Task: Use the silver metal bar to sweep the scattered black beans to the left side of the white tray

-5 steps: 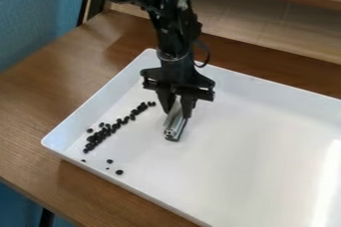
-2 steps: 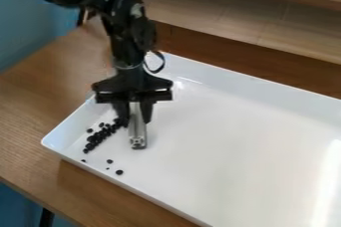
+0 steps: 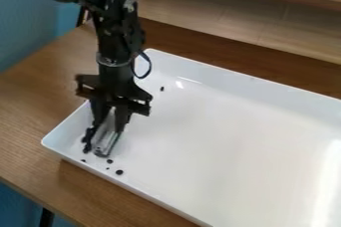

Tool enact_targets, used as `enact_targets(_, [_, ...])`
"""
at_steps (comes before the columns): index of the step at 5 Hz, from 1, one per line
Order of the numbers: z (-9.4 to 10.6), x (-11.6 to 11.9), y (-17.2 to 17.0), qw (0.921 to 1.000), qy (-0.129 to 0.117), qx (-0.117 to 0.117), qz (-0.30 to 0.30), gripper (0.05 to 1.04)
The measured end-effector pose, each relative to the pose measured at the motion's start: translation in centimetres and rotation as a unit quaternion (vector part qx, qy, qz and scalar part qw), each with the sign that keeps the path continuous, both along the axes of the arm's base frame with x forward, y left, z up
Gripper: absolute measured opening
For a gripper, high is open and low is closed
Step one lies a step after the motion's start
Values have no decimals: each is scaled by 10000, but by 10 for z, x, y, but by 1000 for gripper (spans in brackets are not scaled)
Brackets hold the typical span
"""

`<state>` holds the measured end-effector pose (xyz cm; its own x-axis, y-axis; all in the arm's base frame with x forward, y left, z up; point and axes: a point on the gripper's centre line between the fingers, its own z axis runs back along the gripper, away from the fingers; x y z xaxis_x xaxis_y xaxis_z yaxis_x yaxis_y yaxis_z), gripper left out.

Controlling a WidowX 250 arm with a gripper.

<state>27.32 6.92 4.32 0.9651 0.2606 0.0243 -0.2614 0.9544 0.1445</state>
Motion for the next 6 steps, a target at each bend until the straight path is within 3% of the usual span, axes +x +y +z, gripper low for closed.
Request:
enact_targets(1, [0, 3, 0, 9955, 65, 76, -943, 370])
enact_targets(2, [2, 5, -8, 9923, 113, 167, -1225, 370])
enact_targets(3, [2, 9, -19, 9928, 25, 102, -1193, 370])
enact_targets(5, [48, 30, -76, 9892, -552, 14, -1357, 370])
enact_targets(6, [59, 44, -125, 9845, -702, -270, -1587, 370])
